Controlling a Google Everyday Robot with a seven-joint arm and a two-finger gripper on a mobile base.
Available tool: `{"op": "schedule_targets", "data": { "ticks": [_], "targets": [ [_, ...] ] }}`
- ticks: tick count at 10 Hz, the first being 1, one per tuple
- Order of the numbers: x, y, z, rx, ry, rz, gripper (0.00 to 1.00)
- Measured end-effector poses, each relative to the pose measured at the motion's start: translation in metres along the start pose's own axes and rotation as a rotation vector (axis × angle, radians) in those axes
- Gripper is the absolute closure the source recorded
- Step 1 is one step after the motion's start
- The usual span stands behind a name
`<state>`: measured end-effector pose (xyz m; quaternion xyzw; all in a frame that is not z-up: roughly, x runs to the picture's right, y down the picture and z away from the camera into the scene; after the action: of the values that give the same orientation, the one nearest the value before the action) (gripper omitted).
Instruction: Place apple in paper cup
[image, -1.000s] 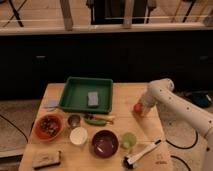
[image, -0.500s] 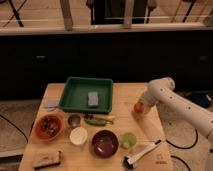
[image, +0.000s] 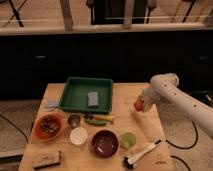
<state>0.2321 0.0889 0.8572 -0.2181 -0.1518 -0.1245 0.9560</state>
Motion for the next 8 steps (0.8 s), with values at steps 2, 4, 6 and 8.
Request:
{"op": "schedule_targets", "data": {
  "ticks": [2,4,6,8],
  "targets": [
    [-0.008,-0.007,-0.023,0.013,-0.026,-0.068,1.00],
    [-0.019,-0.013,-0.033,0.021,-0.045,-0.124,1.00],
    [-0.026,-0.017,-0.043,0.031,-0.060,-0.164,1.00],
    [-0.036,-0.021,-0.057,0.042,-0.076,-0.212,1.00]
  ]
}}
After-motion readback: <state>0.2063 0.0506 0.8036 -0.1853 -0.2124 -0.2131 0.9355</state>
